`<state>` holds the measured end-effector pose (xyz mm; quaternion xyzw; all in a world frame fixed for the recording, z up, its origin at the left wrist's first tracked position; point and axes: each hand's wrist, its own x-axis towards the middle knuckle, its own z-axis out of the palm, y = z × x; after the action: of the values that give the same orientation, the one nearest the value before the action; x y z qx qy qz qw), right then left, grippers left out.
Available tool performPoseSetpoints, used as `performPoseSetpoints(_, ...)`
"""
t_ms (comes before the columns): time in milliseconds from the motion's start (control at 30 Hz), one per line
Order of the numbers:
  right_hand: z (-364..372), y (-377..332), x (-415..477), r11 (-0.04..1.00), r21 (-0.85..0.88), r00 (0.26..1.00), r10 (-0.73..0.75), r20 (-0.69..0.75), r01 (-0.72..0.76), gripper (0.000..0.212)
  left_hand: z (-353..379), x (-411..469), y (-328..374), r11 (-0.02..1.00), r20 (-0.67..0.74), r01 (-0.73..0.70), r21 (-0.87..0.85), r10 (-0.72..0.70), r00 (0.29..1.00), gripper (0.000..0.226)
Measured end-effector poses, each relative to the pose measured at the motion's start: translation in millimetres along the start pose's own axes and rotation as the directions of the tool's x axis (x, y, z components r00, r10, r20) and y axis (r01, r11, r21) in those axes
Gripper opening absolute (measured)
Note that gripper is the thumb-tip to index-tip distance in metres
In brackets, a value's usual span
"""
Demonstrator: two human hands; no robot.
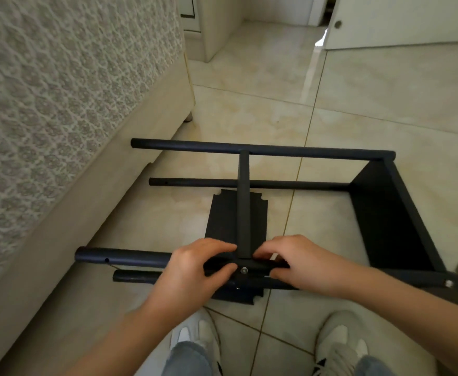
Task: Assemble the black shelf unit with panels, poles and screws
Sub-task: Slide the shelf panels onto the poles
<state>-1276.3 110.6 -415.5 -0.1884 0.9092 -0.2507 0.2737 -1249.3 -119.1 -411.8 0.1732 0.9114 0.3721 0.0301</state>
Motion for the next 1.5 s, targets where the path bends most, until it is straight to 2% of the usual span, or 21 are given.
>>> performPoseSetpoints(33,0.9,-1.3,-2.5,1.000,-0.020,1.000,0.004,-0.015,-0.005,0.035,-1.1,-6.8,4.6,0.986,-0.059,0.111,-0.124,-0.119,0.991,0.029)
performPoseSetpoints(100,1.5,-2.0,-6.4,0.998,-0.064,0.999,0.019,-0.042,-0.021,0.030,-1.2,-16.1,14.5,0.871,-0.063,0.334,-0.361,-0.380,0.923,0.024)
performPoseSetpoints(200,-1.4,-3.9,-9.4,0.995,-0.088,0.997,0.041,-0.061,-0.046,0.024,0.6,-21.3,20.5,0.574,0.041,0.564,-0.594,-0.678,0.734,0.003)
performPoseSetpoints(267,-3.0,-6.3,-9.3,0.995,-0.092,0.998,0.041,-0.058,-0.046,0.024,-0.5,-22.4,18.1,0.325,0.188,0.667,-0.671,-0.795,0.576,0.010)
performPoseSetpoints(333,-4.5,-8.7,-9.1,0.995,-0.093,0.998,0.044,-0.048,-0.048,0.025,-0.5,-22.4,13.5,0.104,0.322,0.674,-0.732,-0.818,0.476,0.017)
performPoseSetpoints(400,-5.9,-10.4,-8.7,0.994,-0.099,0.998,0.045,-0.041,-0.049,0.029,1.3,-19.9,9.2,-0.029,0.369,0.594,-0.804,-0.807,0.461,0.022)
performPoseSetpoints(600,-7.9,-13.4,-5.4,0.987,-0.146,0.998,0.064,0.019,-0.060,0.034,3.3,-10.9,3.1,-0.222,0.376,0.356,-0.908,-0.806,0.457,0.021)
performPoseSetpoints(700,-10.7,-13.5,-1.3,0.987,-0.147,0.994,0.076,0.074,-0.065,0.033,1.6,-8.2,2.7,-0.236,0.379,0.336,-0.912,-0.796,0.471,0.025)
performPoseSetpoints(867,-20.9,-10.8,-5.1,0.988,-0.130,0.992,0.089,0.085,-0.077,0.030,-3.0,-3.3,10.5,-0.218,0.359,0.323,-0.921,-0.798,0.485,0.025)
performPoseSetpoints(967,-33.1,-14.2,-13.4,0.991,-0.112,0.993,0.085,0.082,-0.076,0.030,-11.3,1.0,21.1,-0.173,0.341,0.345,-0.923,-0.785,0.518,0.030)
performPoseSetpoints(1267,-96.0,-35.2,-48.6,0.982,-0.124,0.989,0.138,-0.059,-0.144,0.033,-57.8,43.5,83.7,0.097,0.186,0.331,-0.939,-0.667,0.721,0.031)
performPoseSetpoints(1500,-129.1,-40.4,-89.8,0.972,0.145,0.954,0.215,-0.210,-0.187,0.030,-102.5,86.1,161.2,0.418,0.093,0.338,-0.843,-0.506,0.857,0.025)
